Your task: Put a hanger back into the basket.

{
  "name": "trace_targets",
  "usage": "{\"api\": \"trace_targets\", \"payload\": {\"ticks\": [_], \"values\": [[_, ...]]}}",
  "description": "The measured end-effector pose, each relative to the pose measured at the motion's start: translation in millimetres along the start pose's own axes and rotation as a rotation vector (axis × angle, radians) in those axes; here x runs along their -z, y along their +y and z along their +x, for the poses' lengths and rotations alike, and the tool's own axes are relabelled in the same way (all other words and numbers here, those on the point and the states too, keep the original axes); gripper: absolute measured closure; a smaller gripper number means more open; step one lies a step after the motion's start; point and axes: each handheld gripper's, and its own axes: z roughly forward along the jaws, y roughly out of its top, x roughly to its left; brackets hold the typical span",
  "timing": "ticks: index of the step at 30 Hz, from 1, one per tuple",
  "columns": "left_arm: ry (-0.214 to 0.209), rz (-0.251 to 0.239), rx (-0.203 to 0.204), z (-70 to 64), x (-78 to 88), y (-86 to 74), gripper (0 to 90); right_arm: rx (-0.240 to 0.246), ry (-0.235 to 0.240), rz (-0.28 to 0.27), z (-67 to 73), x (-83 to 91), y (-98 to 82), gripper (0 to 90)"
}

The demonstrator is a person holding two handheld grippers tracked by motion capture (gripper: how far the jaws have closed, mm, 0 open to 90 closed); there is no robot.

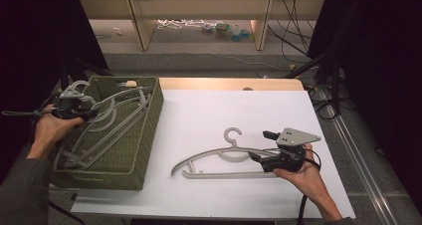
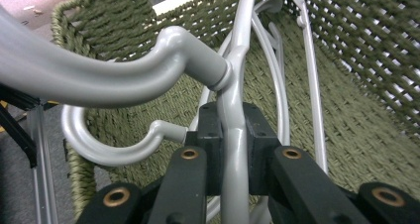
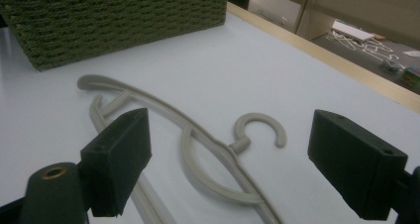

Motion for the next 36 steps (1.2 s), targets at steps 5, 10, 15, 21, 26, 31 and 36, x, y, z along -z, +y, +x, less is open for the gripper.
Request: {"api": "trace_targets", "payload": {"ticks": [5,10,15,21,26,31,36], "values": [[0.005,0.009,0.012,-3.0,-8.8,-2.4,80.4,0.004,0.003,0.008,-0.8,0.4,-0.4,17.6],[0.017,0.031,0.055,3.0,-4.1,-7.2,72.0,0.005,0.001,0.009,-0.7,0.4,-0.6,17.6],[0.028,-0.008,0.116,8.0,18.5,-5.3,61.5,0.001,0.004,0.011,-0.7,0.1,-0.5,17.6],[0.050,-0.120,0.141,-2.1,48.5,0.1,54.8,-0.001,0.005,0.013,-0.5,-0.1,-0.3,17.6],[0.049,-0.218,0.198,-17.2,71.2,5.2,47.5,0.002,0.002,0.008,-0.3,-0.4,-0.3,17.6],[0.029,-0.265,0.205,-40.0,92.6,11.0,34.7,0.002,-0.006,-0.002,0.2,-0.7,-0.1,17.6],[-0.029,-0.353,0.195,-75.4,110.3,14.3,28.5,0.000,-0.010,-0.006,0.9,-0.7,-0.1,17.6]]}}
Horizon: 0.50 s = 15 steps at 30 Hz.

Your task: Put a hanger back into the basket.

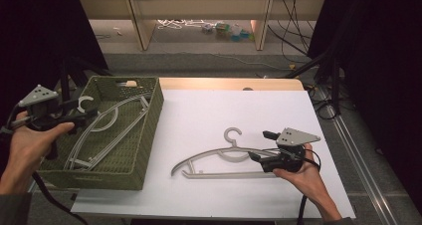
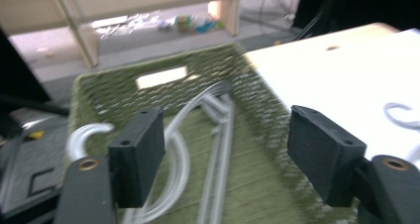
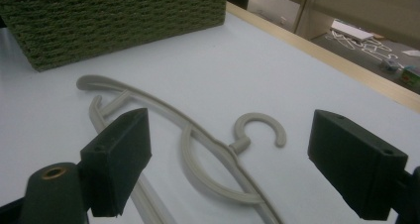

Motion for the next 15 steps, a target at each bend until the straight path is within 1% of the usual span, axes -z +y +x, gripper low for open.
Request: {"api": "trace_targets", "payload": {"ticks": [1,3,4,5,7,8,10,12,13,14,15], "values": [[-0.013,-0.017,0.009,-5.7,1.9,-0.2,28.0,0.000,-0.001,0.000,0.0,0.0,0.1,17.6],[-0.043,-0.053,0.015,-22.0,6.9,-1.1,27.7,0.001,0.004,0.013,-0.1,1.0,0.4,17.6],[-0.060,-0.064,0.012,-30.6,8.2,-2.0,27.1,0.002,0.001,0.005,0.3,0.3,0.2,17.6],[-0.078,-0.076,0.006,-39.8,9.0,-3.3,26.7,0.002,0.003,0.010,0.3,1.0,0.4,17.6],[-0.117,-0.081,-0.024,-59.1,10.1,-6.2,26.4,0.001,-0.001,0.005,0.4,0.2,0.1,17.5],[-0.132,-0.087,-0.024,-69.0,10.6,-8.1,26.4,0.000,-0.001,0.004,0.4,0.1,0.0,17.5],[-0.169,-0.092,-0.041,-85.8,10.5,-12.4,26.4,-0.001,0.000,0.010,0.6,1.0,0.2,17.6],[-0.198,-0.098,-0.043,-99.4,10.6,-16.4,25.5,0.000,0.003,0.010,0.5,0.9,0.2,17.5],[-0.206,-0.104,-0.041,-105.2,10.0,-18.7,25.4,0.000,0.003,0.010,0.6,0.9,0.2,17.5],[-0.216,-0.104,-0.046,-109.9,8.7,-21.0,25.4,-0.001,0.004,0.009,0.8,1.0,0.3,17.5],[-0.222,-0.100,-0.042,-114.2,6.9,-23.6,25.4,-0.001,0.004,0.008,0.7,0.9,0.2,17.5]]}}
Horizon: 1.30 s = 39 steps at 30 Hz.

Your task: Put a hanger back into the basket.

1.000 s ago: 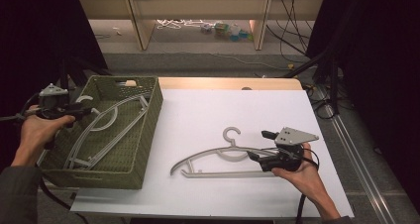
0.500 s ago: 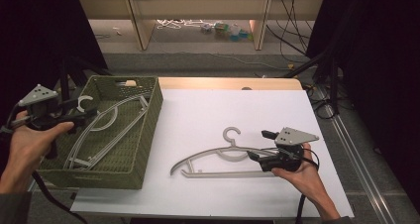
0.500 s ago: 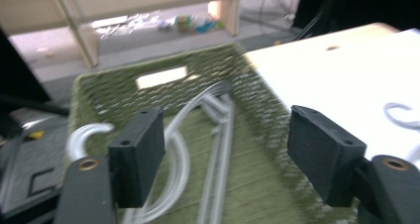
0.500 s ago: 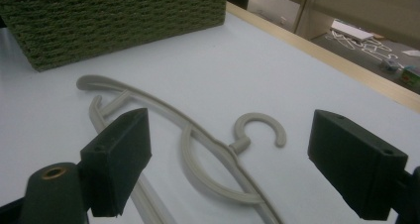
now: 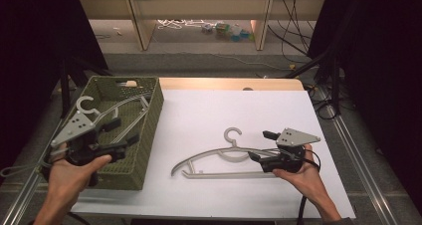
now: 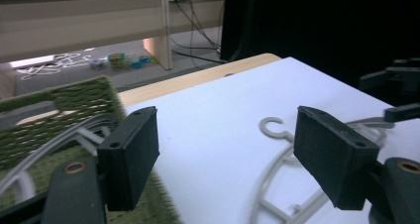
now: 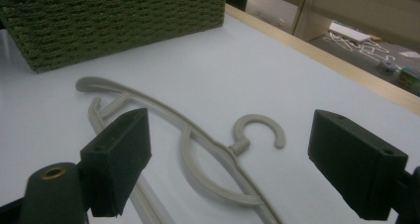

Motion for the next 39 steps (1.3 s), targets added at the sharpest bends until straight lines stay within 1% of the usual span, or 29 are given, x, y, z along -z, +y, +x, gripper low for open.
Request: {"api": "trace_targets", "payload": {"ticks": [1,2,3,5,9,10,13,15,17,19,20,21,22,23,24,25,26,27,28,29,30,31,32,33,34,35,36,37,39], "values": [[-0.008,-0.006,0.009,-3.3,-3.1,-3.4,25.3,-0.001,0.000,0.001,-0.1,0.0,-0.1,17.5],[-0.024,0.000,0.009,-5.6,-6.6,-6.2,25.3,-0.001,0.000,-0.001,-0.1,-0.3,-0.2,17.5],[-0.037,0.004,0.018,-7.6,-9.9,-9.2,25.3,0.000,0.000,-0.001,-0.1,-0.3,-0.3,17.5],[-0.045,0.005,0.016,-11.7,-17.5,-15.7,25.3,-0.012,0.007,0.005,0.6,0.0,-0.4,17.5],[-0.059,0.018,0.016,-15.7,-28.9,-26.2,25.3,-0.012,0.004,-0.002,0.7,-0.3,-0.8,17.5],[-0.063,0.022,0.018,-16.2,-32.1,-29.0,25.3,-0.005,0.001,-0.007,0.2,-0.4,-0.9,17.4],[-0.076,0.018,0.021,-17.8,-41.0,-37.2,25.0,-0.001,0.003,-0.007,-0.3,0.0,-0.8,17.4],[-0.100,0.023,0.013,-18.7,-47.5,-42.6,23.8,-0.003,0.002,-0.014,0.1,-0.6,-1.4,17.4],[-0.100,0.023,0.021,-21.2,-51.2,-46.4,23.5,-0.002,0.005,-0.010,-0.3,0.0,-1.7,17.4],[-0.108,0.017,0.002,-24.9,-55.3,-51.6,23.3,-0.011,0.004,-0.002,-0.5,0.5,-2.5,17.4],[-0.118,0.007,0.001,-27.5,-57.6,-54.9,23.2,-0.018,0.009,0.004,-0.3,0.5,-2.9,17.2],[-0.120,0.015,-0.010,-29.5,-58.8,-57.5,23.1,-0.019,0.007,0.004,-0.5,0.0,-3.4,17.1],[-0.129,0.016,-0.002,-32.1,-60.8,-60.0,23.1,-0.018,0.003,0.000,-0.4,-0.5,-3.8,17.1],[-0.132,0.023,-0.004,-33.9,-62.0,-61.9,22.7,-0.018,0.004,0.000,-0.1,-0.5,-3.8,17.1],[-0.141,0.023,-0.018,-35.1,-63.2,-63.3,22.6,-0.018,0.005,0.000,0.1,-0.5,-3.8,17.0],[-0.148,0.018,-0.021,-36.4,-64.7,-65.3,22.5,-0.023,0.006,-0.008,0.4,-0.7,-3.7,16.7],[-0.147,0.020,-0.020,-38.1,-65.5,-67.4,22.5,-0.021,0.010,-0.009,0.2,-0.2,-3.7,15.8],[-0.151,0.020,-0.019,-39.5,-66.7,-69.7,22.4,-0.013,0.004,-0.018,-0.1,-0.9,-3.8,15.9],[-0.152,0.016,-0.041,-39.6,-67.8,-71.8,22.4,-0.013,0.007,-0.019,0.0,-0.9,-3.8,15.9],[-0.145,0.018,-0.036,-41.0,-68.7,-74.2,22.4,-0.013,0.006,-0.020,-0.4,-0.9,-4.0,15.9],[-0.149,0.020,-0.052,-40.3,-69.6,-75.9,22.3,-0.023,0.007,-0.017,-0.3,-0.8,-4.1,15.9],[-0.152,0.018,-0.042,-40.3,-70.7,-77.9,21.9,-0.027,0.011,-0.008,-0.8,-0.4,-4.2,15.9],[-0.154,0.016,-0.047,-39.7,-71.1,-79.1,21.1,-0.025,0.009,-0.004,-1.5,-0.3,-4.6,15.9],[-0.147,0.010,-0.048,-39.5,-71.4,-80.6,20.8,-0.013,0.004,-0.013,-2.8,-0.7,-5.1,15.9],[-0.143,0.010,-0.057,-38.9,-71.5,-81.1,20.8,-0.023,0.001,-0.005,-2.7,-1.3,-5.9,15.9],[-0.139,0.008,-0.049,-39.1,-71.4,-82.1,20.8,-0.023,0.003,0.001,-3.2,-1.3,-6.3,15.9],[-0.141,0.004,-0.051,-39.0,-71.2,-83.0,20.8,-0.013,-0.004,0.003,-4.7,-2.1,-6.7,15.9],[-0.141,0.001,-0.051,-39.4,-70.7,-84.3,20.9,-0.014,-0.008,0.011,-5.7,-2.7,-7.2,16.0],[-0.144,0.000,-0.063,-40.7,-70.0,-86.4,20.9,-0.017,-0.009,0.032,-7.8,-5.0,-8.0,16.0]]}}
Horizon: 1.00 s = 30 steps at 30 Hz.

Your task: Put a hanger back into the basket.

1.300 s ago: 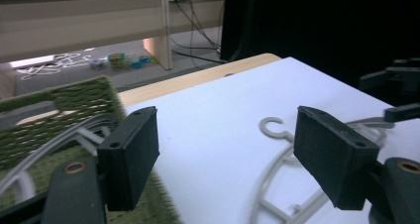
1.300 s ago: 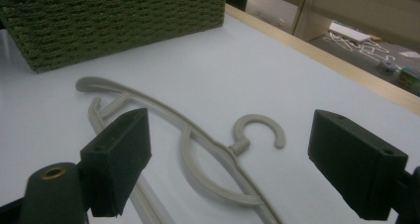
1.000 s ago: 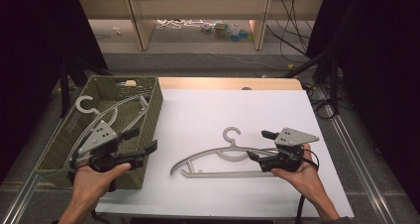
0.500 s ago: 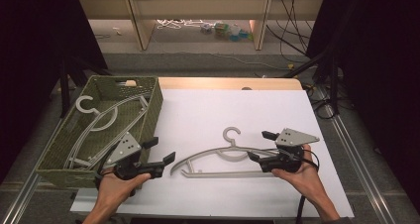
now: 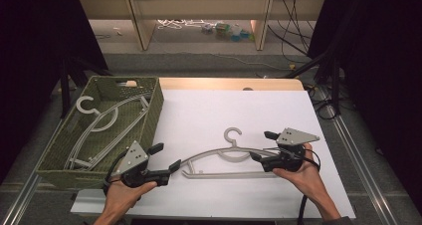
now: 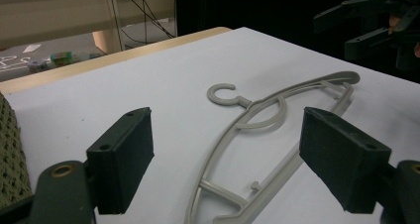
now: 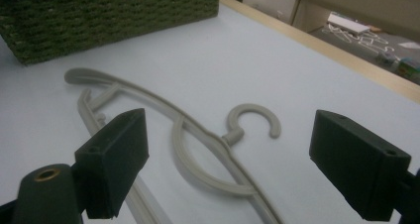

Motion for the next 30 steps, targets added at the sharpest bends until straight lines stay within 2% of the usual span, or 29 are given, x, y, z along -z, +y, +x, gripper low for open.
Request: {"api": "trace_targets", "payload": {"ticks": [4,5,8,9,13,18,19,21,22,28,30], "values": [[-0.011,0.015,-0.030,-2.4,-2.7,-5.2,20.8,0.007,0.011,0.070,-7.4,-6.8,-1.2,16.3],[-0.010,0.020,-0.019,-3.5,-3.6,-6.8,20.8,0.014,0.008,0.090,-10.0,-8.9,-1.2,16.7],[-0.023,0.031,-0.024,-4.9,-6.0,-9.5,20.8,0.028,0.005,0.147,-18.1,-15.0,-0.4,17.0],[-0.024,0.034,-0.029,-5.2,-6.3,-10.2,20.8,0.025,0.017,0.170,-20.3,-16.7,0.0,17.3],[-0.029,0.052,-0.017,-6.8,-8.5,-14.2,20.8,0.069,0.033,0.258,-27.8,-24.6,-1.2,20.3],[-0.026,0.045,-0.028,-5.7,-8.0,-13.9,20.8,0.093,0.043,0.325,-34.2,-36.2,-6.1,25.0],[-0.026,0.044,-0.028,-5.7,-8.0,-13.9,20.8,0.086,0.053,0.352,-35.3,-38.3,-7.0,26.2],[-0.027,0.044,-0.029,-5.6,-8.1,-14.0,20.8,0.106,0.060,0.384,-38.2,-42.2,-8.9,27.2],[-0.028,0.044,-0.028,-5.5,-8.2,-14.1,20.8,0.097,0.065,0.417,-39.6,-44.8,-9.1,28.3],[-0.032,0.045,-0.014,-6.2,-9.4,-14.6,20.8,0.149,0.107,0.533,-47.8,-57.4,-10.0,36.2],[-0.035,0.043,-0.014,-6.3,-9.5,-14.3,20.8,0.147,0.115,0.541,-50.3,-61.8,-10.7,38.5]]}}
